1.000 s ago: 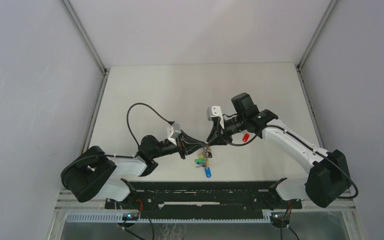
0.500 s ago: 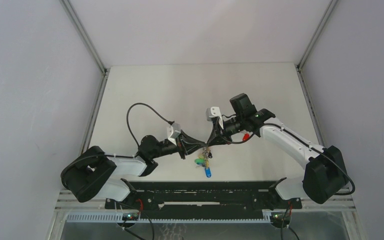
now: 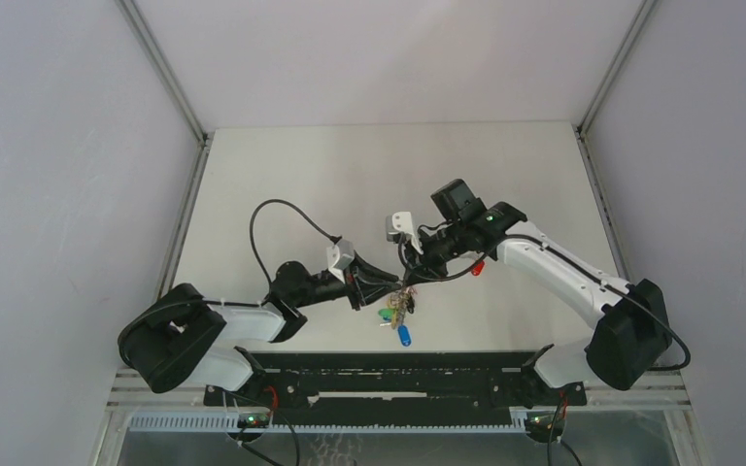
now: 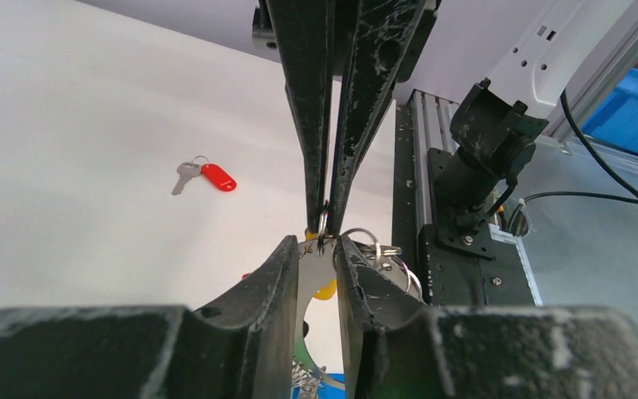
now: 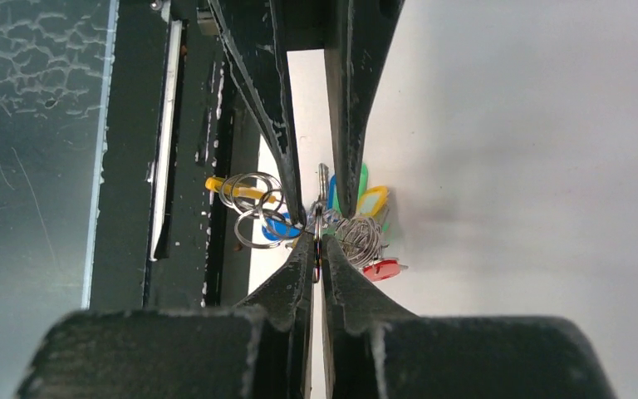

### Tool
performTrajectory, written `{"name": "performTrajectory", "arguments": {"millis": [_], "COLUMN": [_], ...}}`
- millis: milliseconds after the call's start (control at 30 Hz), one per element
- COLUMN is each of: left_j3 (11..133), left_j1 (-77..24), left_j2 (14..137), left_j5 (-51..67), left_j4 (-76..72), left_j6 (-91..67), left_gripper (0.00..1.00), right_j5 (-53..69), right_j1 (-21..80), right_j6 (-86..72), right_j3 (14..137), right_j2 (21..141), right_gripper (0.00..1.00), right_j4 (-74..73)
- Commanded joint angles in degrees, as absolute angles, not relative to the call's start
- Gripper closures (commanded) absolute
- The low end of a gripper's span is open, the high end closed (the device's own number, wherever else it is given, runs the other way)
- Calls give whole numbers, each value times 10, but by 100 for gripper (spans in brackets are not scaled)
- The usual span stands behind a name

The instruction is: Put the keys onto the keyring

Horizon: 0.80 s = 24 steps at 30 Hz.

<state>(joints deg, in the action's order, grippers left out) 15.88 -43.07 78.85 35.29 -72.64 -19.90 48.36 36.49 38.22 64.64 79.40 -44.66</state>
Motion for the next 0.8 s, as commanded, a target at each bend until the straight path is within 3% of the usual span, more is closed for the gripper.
{"name": "performTrajectory", "arguments": {"millis": [0,467,767], "left_j3": [181,184,189], "left_j1": [-429,-429,-430], "left_j2": [773,765,771], "left_j5": [368,376,384], "left_j4": [-708,-697,-693], "left_j6": [-173,-168,-169], "left_gripper": [72,73,80], "right_j5": [425,338,317], "right_j1": [392,446,468], "right_j6": [397,409,408], "right_j3": [703,790,815], "right_j2": [808,858,873], "right_gripper": [100,100,100], "right_j4": [-503,-584,-598]}}
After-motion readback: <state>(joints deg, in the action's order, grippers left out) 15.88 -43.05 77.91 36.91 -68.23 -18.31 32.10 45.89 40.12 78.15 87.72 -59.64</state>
